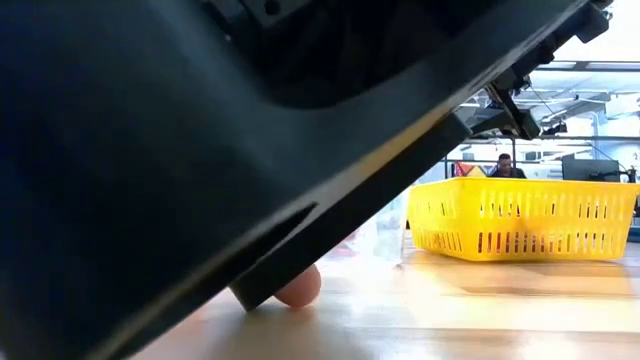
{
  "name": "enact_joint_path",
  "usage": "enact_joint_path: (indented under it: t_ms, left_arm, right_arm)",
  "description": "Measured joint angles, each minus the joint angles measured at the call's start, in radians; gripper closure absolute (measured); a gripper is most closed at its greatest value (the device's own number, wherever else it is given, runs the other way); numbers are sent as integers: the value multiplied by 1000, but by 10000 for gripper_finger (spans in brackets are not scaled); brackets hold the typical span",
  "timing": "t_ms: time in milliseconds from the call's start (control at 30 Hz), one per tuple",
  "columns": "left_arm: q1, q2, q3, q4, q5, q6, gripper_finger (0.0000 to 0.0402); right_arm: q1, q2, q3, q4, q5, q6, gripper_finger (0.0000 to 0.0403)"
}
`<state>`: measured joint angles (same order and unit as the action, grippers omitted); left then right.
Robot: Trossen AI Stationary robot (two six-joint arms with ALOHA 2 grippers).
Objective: Sort candy by brand, put in halloween buckets
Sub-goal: Put the orange gummy into the transparent bin
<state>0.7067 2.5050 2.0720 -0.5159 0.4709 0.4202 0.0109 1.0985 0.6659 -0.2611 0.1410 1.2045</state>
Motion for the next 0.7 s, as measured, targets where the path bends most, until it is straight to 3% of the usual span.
enact_joint_path:
  t_ms: [467,700]
  left_arm:
    - [37,0,0,-45,-42,45,302]
    - [76,0,-1,-65,20,35,303]
  right_arm:
    - [0,0,0,0,-72,44,148]
    - [0,0,0,0,-82,48,148]
